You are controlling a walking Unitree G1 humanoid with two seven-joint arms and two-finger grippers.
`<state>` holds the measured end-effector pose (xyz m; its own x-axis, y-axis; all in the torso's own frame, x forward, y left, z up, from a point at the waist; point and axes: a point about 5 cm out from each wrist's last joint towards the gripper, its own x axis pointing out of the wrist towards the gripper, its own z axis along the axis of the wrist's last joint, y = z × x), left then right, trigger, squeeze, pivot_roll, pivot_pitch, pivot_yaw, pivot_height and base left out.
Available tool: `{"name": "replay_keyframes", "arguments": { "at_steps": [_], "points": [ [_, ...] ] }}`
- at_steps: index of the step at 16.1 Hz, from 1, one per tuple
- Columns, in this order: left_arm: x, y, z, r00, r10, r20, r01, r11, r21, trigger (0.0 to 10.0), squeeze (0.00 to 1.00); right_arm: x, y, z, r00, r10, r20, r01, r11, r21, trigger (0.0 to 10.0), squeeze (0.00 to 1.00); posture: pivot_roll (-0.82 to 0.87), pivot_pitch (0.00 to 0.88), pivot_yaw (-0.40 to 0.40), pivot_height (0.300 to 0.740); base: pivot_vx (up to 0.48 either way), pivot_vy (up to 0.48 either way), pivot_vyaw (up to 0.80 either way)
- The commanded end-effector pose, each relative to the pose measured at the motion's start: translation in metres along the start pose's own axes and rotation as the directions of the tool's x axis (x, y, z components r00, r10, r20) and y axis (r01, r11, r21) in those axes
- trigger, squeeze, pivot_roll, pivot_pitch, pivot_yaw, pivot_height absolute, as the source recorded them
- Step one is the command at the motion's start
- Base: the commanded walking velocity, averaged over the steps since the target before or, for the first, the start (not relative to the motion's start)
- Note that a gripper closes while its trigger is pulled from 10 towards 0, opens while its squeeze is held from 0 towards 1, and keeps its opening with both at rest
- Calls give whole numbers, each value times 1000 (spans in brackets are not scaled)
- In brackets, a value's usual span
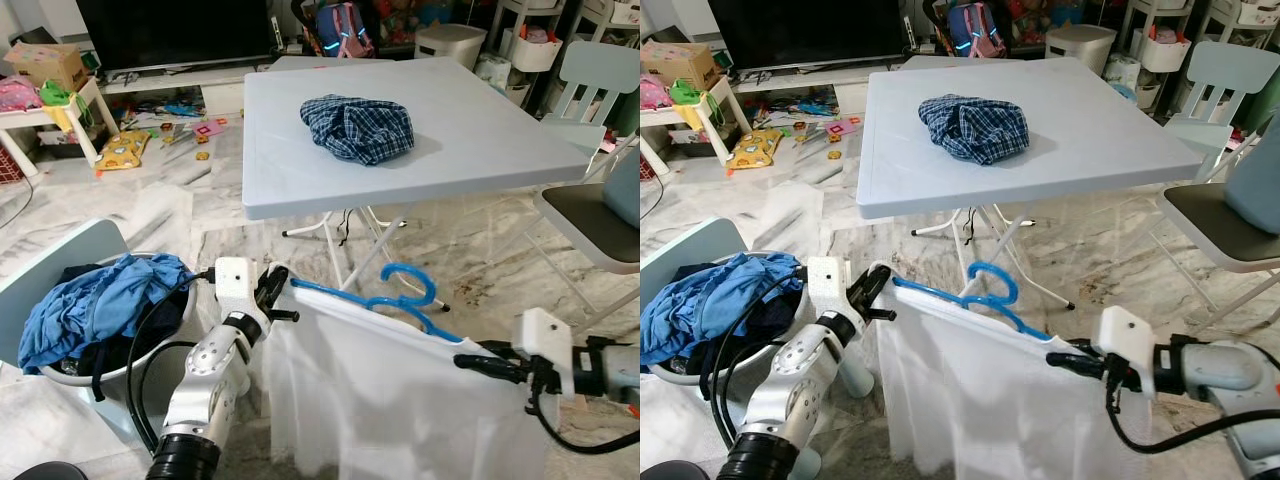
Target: Hang hanger
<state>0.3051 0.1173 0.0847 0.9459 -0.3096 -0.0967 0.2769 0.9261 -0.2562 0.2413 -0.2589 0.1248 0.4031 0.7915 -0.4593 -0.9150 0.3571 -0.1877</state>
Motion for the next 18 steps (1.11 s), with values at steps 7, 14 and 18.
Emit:
{"name": "replay_keyframes", "arguments": {
  "at_steps": [7, 14, 18],
  "points": [
    [-27, 75, -7, 919, 388, -68, -383, 921, 71, 4784, 0, -39, -23, 21, 986, -153, 60, 152, 988, 11, 10000, 0, -184, 0, 44, 740, 0, 0, 0],
    [-21, 61, 1, 951, 310, 7, -310, 946, 92, 10000, 1000, -27, -28, 25, 980, -188, 73, 188, 982, 5, 10000, 0, -188, 0, 42, 740, 0, 0, 0],
    [-22, 46, -2, 971, 238, 35, -241, 952, 187, 10000, 1000, -11, -32, 23, 965, -255, 67, 258, 966, -26, 10000, 0, -185, 0, 40, 740, 0, 0, 0]
  ]
}}
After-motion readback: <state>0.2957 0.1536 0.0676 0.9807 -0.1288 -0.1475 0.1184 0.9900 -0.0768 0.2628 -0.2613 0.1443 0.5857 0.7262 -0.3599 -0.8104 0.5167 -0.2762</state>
